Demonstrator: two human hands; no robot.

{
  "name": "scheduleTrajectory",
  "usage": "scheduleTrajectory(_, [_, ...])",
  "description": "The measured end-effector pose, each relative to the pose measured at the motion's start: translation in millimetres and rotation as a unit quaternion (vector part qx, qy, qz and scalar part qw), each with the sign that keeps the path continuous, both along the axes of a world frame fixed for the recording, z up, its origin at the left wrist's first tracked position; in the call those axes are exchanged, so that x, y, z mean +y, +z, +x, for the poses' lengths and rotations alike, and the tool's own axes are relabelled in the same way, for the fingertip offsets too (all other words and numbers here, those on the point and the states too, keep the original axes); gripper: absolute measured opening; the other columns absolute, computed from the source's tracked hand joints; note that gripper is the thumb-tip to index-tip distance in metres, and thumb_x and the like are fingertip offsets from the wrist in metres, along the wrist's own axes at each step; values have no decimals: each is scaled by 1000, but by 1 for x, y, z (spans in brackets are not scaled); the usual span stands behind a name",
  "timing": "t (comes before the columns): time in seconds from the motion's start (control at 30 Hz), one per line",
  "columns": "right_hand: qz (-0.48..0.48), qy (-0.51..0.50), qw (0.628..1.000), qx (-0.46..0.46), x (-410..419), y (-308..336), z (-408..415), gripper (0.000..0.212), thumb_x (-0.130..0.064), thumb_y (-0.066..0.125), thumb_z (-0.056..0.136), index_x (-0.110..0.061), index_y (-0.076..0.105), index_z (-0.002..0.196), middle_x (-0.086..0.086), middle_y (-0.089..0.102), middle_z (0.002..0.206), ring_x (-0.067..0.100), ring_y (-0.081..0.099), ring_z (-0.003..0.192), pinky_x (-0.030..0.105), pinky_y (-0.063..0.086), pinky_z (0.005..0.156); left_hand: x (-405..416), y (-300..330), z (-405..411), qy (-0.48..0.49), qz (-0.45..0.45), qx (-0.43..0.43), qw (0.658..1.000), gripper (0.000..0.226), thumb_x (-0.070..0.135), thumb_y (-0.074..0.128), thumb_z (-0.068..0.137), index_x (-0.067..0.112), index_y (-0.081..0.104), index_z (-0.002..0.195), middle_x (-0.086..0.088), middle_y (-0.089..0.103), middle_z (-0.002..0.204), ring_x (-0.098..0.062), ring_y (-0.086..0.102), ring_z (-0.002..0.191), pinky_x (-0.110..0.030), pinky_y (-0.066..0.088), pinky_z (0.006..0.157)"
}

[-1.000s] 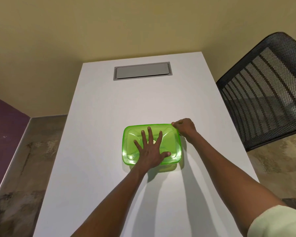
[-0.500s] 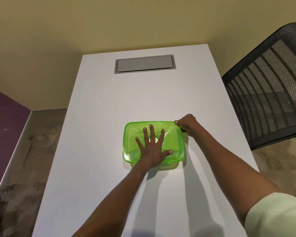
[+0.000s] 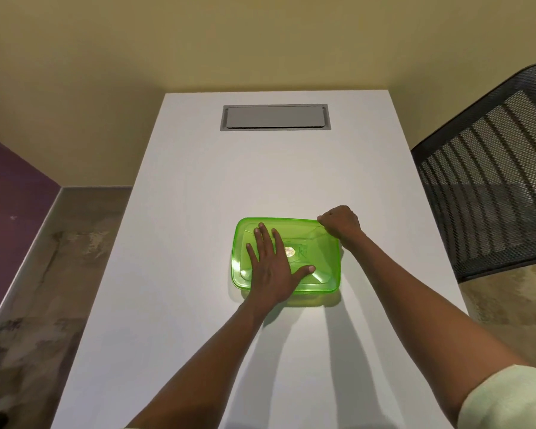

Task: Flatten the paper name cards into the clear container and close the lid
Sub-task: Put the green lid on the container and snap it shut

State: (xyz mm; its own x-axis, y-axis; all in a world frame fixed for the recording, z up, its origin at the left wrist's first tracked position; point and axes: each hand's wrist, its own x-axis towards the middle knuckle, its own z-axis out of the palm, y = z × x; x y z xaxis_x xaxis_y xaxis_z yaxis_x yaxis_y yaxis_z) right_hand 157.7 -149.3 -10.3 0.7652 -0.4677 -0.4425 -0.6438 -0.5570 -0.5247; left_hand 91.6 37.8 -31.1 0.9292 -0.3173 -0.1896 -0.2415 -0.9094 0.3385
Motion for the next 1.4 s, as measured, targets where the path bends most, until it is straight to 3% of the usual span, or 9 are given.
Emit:
scheduleTrajectory(0.07, [-21, 25, 999, -14, 7, 6, 4, 29, -35, 58, 81, -11, 61, 66, 10, 61, 76, 30, 57, 79, 30, 43, 69, 6, 1, 0, 32, -2, -10, 999, 124, 90, 21, 68, -2, -3, 149, -25, -21, 154, -35, -23, 142, -56, -6, 116])
scheduleTrajectory(0.17, [-60, 105, 989, -82, 22, 16, 11, 34, -35, 58, 88, -6, 74, 93, 14, 70, 103, 33, 61, 101, 34, 47, 84, 12, 2, -1, 74, 6, -22, 997, 125, 88, 24, 70, -7, 4, 147, -27, -15, 155, -37, -19, 143, -56, -4, 116])
scheduleTrajectory(0.33, [-37, 251, 962, -95, 61, 33, 29, 33, -34, 60, 90, -6, 72, 100, 13, 68, 111, 30, 59, 106, 36, 48, 87, 13, 2, -5, 123, 28, -27, 992, 125, 88, 25, 71, -10, 8, 147, -31, -6, 155, -40, -10, 145, -58, 2, 115])
scheduleTrajectory(0.5, [-26, 355, 933, -55, 108, 33, 48, 37, -35, 55, 94, -4, 72, 104, 14, 68, 115, 34, 59, 109, 41, 47, 91, 12, -3, -3, 130, 43, -18, 990, 128, 91, 9, 68, -9, 7, 147, -29, -4, 155, -39, -9, 145, -57, -1, 115])
scheduleTrajectory(0.67, [3, 345, 939, 5, 133, 16, 61, 40, -35, 59, 91, 3, 68, 86, 14, 71, 92, 30, 61, 88, 35, 51, 78, 13, -3, -2, 114, 66, -36, 991, 126, 83, -17, 70, -12, 14, 145, -33, 3, 154, -44, -1, 144, -59, 6, 115])
scheduleTrajectory(0.8, [-3, 328, 944, 39, 138, 20, 74, 47, -33, 65, 87, -4, 43, 58, 7, 42, 59, 25, 43, 71, 29, 34, 63, 14, -1, -2, 114, 59, -43, 991, 124, 82, -18, 72, -12, 15, 145, -34, 6, 153, -46, 0, 144, -60, 10, 114])
scheduleTrajectory(0.97, [-50, 338, 935, 101, 140, 26, 86, 45, -39, 63, 88, -8, 44, 63, 8, 51, 89, 21, 48, 84, 28, 37, 70, 12, -1, -2, 123, 59, -40, 990, 123, 84, -13, 72, -11, 14, 145, -33, 3, 154, -44, -2, 144, -60, 8, 114])
scheduleTrajectory(1.33, [-90, 326, 936, 99, 145, 23, 91, 41, -32, 66, 88, -10, 45, 60, 5, 55, 89, 19, 51, 82, 26, 39, 69, 11, 3, -1, 124, 56, -31, 990, 122, 82, -15, 73, -11, 18, 145, -33, 7, 153, -44, 2, 144, -59, 10, 115])
scheduleTrajectory(1.4, [-110, 337, 930, 96, 148, 26, 93, 32, -32, 65, 88, -8, 56, 69, 7, 58, 91, 22, 56, 87, 25, 39, 69, 11, 3, -1, 124, 53, -37, 990, 120, 80, -14, 75, -11, 21, 144, -34, 12, 152, -45, 7, 144, -59, 13, 114])
